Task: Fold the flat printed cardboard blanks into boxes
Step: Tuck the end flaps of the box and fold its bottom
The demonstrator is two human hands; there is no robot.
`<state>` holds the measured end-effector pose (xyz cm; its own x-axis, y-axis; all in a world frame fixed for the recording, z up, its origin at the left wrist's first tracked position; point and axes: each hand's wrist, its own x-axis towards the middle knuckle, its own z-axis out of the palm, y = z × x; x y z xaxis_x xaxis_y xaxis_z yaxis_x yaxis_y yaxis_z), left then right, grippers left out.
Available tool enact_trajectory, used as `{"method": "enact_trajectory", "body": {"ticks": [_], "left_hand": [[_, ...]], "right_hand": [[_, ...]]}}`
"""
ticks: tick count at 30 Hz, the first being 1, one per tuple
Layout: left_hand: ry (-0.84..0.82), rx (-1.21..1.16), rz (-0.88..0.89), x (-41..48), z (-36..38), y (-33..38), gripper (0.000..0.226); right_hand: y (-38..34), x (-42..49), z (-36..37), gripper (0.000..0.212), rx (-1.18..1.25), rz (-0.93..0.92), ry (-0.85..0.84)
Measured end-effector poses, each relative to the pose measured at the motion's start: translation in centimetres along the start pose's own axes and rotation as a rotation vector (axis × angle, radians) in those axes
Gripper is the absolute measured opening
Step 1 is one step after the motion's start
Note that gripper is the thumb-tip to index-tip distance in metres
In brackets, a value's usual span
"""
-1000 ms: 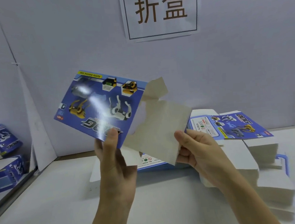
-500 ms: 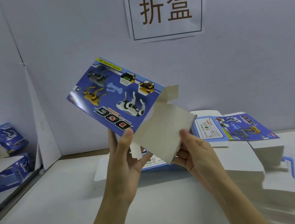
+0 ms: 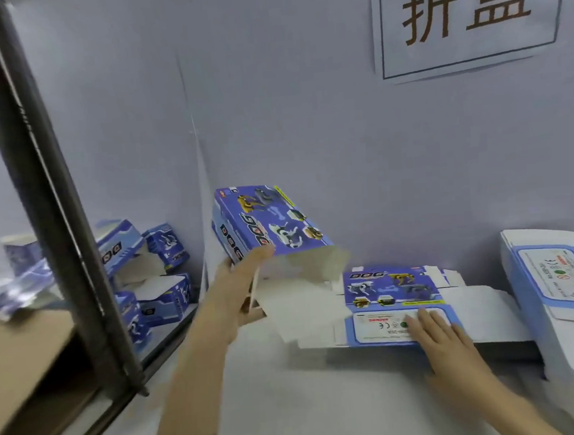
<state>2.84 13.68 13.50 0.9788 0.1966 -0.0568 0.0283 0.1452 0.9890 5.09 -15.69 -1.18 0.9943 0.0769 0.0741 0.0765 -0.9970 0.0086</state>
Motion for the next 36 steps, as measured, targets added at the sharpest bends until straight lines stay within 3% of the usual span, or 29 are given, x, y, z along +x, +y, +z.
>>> {"method": "enact_trajectory", "body": {"ticks": [3,6,8,10,12,15,18,22,24,26,28,30,32,34,36], "left_hand": [[0.140,-0.195,0.156,4.4,-3.5,6.7,0.062],[0.265,-0.594,0.242,8.7,-6.2,12.4,0.086],[0.222,-0.581,0.240,9.8,-5.8,12.6,0.077],[0.117,-0.326,0.265,9.6,-3.6,9.2,0.051],[-0.006,0.090,0.294,8.3,-0.2,4.1,0.031],[-0.336,0.774,0.415,6.1,4.4,-4.3,0.034],[-0.641,1.242,0.608,3.1,8.8,-10.5,0.059],[-0.493,1.510,0.843,1.6,12.1,-13.9,0.048],[-0.433,1.465,0.918,0.9,12.1,-13.9,0.044],[-0.338,1.273,1.104,0.0,11.6,-13.5,0.037],[-0.200,1.114,1.205,-0.9,10.9,-12.0,0.039],[0.020,1.022,1.122,-1.8,10.4,-9.2,0.042],[0.289,0.942,1.065,-2.4,9.6,-6.5,0.029],[0.354,0.645,1.016,-3.6,9.0,-4.6,0.012],[0.211,0.320,0.893,-4.9,8.9,-4.0,0.025]], "right_hand": [[-0.2,0.3,0.2,0.082,0.003,-0.017,-0.026],[-0.2,0.7,0.2,0.077,-0.034,-0.042,-0.012],[0.0,0.8,-0.3,0.073,-0.037,-0.064,0.021],[0.1,0.8,-1.1,0.073,-0.012,-0.092,0.050],[0.3,0.8,-1.9,0.072,0.032,-0.102,0.052],[0.3,0.2,-2.6,0.062,0.065,-0.123,0.058],[0.3,-0.6,-2.5,0.049,0.104,-0.132,0.135],[0.7,-1.6,-2.8,0.029,0.170,-0.135,0.273],[0.6,-2.3,-3.2,0.027,0.183,-0.080,0.292],[0.4,-3.0,-3.7,0.025,0.177,-0.077,0.350],[0.4,-3.7,-4.5,0.019,0.279,-0.171,0.611],[0.3,-4.6,-5.7,0.034,0.424,-0.202,0.945],[0.3,-5.6,-7.4,0.047,0.575,-0.128,1.093],[0.3,-6.5,-8.8,0.056,0.831,0.024,1.070],[0.3,-7.3,-9.7,0.054,1.143,0.120,0.910]]}}
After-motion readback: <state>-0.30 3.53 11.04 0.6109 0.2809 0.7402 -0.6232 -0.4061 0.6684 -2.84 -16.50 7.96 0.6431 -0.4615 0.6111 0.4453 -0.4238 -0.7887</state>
